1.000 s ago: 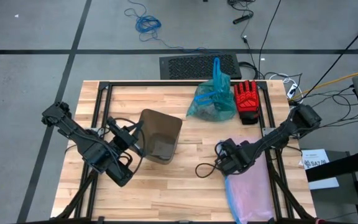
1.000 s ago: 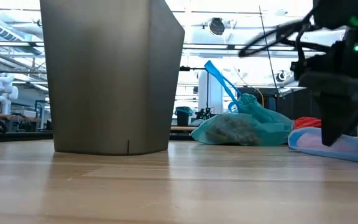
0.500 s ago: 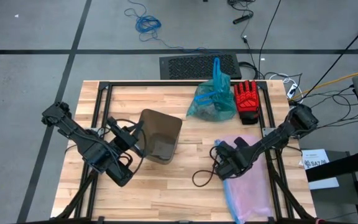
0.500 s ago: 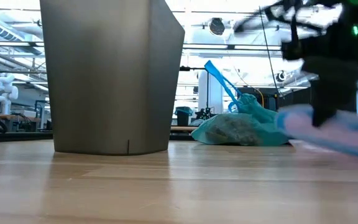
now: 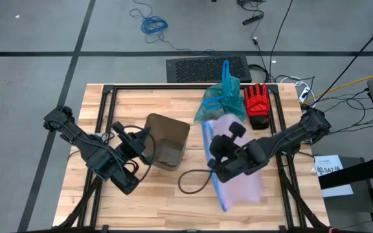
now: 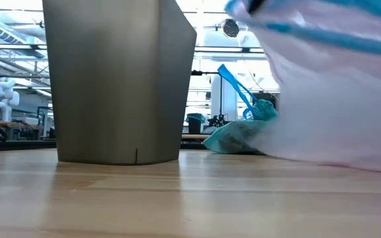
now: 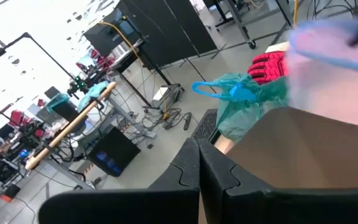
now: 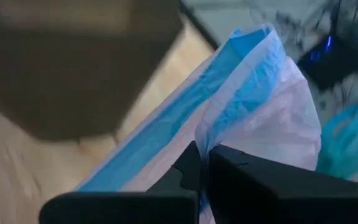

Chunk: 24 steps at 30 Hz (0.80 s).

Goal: Place trash/remove bag and relplace
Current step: Insert the pink trash bag into the black trash bin

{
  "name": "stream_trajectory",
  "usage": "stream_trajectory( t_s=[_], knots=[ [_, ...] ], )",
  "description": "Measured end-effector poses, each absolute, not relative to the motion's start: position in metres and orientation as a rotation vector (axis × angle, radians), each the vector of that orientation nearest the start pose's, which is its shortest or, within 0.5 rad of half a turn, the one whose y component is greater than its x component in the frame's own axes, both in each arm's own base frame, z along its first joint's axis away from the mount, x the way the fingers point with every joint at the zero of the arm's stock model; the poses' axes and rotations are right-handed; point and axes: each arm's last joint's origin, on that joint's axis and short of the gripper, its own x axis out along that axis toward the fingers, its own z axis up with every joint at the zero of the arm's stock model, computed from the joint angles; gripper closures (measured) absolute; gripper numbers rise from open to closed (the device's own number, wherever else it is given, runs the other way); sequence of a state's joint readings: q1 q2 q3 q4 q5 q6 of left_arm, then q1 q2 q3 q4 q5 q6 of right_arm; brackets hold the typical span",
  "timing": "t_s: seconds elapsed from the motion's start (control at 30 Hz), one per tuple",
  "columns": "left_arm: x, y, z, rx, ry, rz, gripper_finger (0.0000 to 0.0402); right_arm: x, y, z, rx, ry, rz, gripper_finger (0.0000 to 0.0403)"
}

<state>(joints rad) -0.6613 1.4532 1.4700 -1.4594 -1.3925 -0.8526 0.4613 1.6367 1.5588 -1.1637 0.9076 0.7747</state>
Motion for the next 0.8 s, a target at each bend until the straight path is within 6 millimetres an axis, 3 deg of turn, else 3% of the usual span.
stream_trajectory(
  t_s=[0.23,0.37,0.57,0.8],
  knots=[
    [0.215,-0.129,0.367,0.462,0.398,0.798,0.0401,0.296,0.116,0.396,-0.233,0.597,-0.637,0.0403],
    [0.228,-0.134,0.376,0.418,0.356,0.795,0.0378,0.295,0.109,0.429,-0.271,0.530,-0.637,0.0403],
    [0.257,-0.135,0.394,0.335,0.322,0.721,0.0300,0.301,0.098,0.456,-0.344,0.463,-0.624,0.0403],
    [0.281,-0.129,0.418,0.304,0.236,0.534,0.0229,0.308,0.090,0.468,-0.411,0.420,-0.628,0.0403]
  ],
)
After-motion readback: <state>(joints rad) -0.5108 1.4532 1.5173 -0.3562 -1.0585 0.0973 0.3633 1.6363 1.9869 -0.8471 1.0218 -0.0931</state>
